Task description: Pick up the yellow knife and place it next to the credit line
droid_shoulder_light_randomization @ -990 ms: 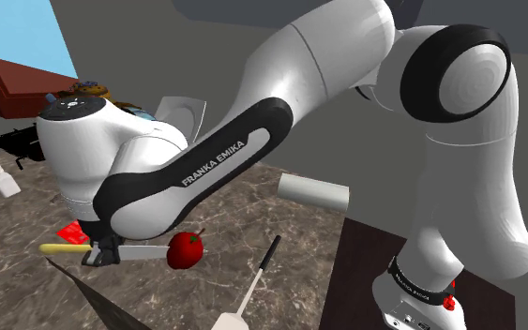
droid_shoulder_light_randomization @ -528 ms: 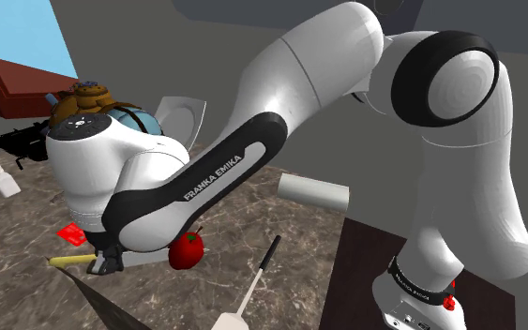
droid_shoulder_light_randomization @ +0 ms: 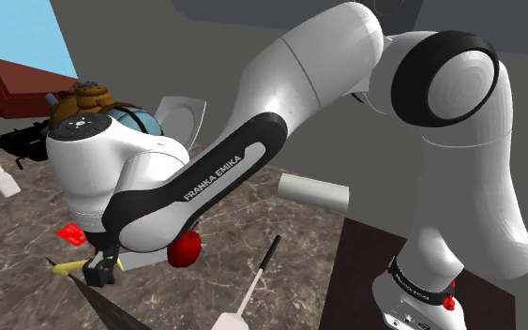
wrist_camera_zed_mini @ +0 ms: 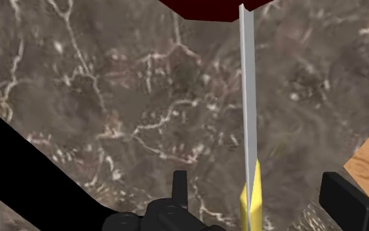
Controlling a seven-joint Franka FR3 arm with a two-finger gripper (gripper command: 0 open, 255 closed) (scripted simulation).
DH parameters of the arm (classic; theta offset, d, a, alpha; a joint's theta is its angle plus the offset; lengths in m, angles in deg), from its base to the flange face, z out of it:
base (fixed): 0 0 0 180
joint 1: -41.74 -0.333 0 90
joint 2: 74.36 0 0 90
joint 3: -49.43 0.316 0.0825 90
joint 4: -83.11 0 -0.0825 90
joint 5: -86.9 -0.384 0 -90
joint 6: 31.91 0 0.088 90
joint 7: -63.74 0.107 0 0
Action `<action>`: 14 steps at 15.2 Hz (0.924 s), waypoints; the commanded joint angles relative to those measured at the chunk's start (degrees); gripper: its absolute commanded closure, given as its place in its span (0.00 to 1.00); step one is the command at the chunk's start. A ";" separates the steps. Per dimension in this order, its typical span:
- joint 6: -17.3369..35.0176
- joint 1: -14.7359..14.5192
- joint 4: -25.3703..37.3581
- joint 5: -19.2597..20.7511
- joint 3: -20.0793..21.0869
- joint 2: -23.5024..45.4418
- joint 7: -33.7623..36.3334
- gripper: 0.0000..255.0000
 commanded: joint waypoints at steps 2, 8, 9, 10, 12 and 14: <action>0.00 0.00 0.00 0.00 0.00 0.00 0.00 0.00; -4.87 0.53 0.33 -1.92 1.13 -4.71 -1.15 0.00; -4.88 0.53 0.34 -1.92 1.13 -4.71 -1.15 0.00; -4.88 0.53 0.34 -1.92 1.13 -4.71 -1.15 0.00; -4.88 0.53 0.34 -1.92 1.13 -4.71 -1.15 0.00; -4.88 0.53 0.34 -1.92 1.13 -4.71 -1.15 0.00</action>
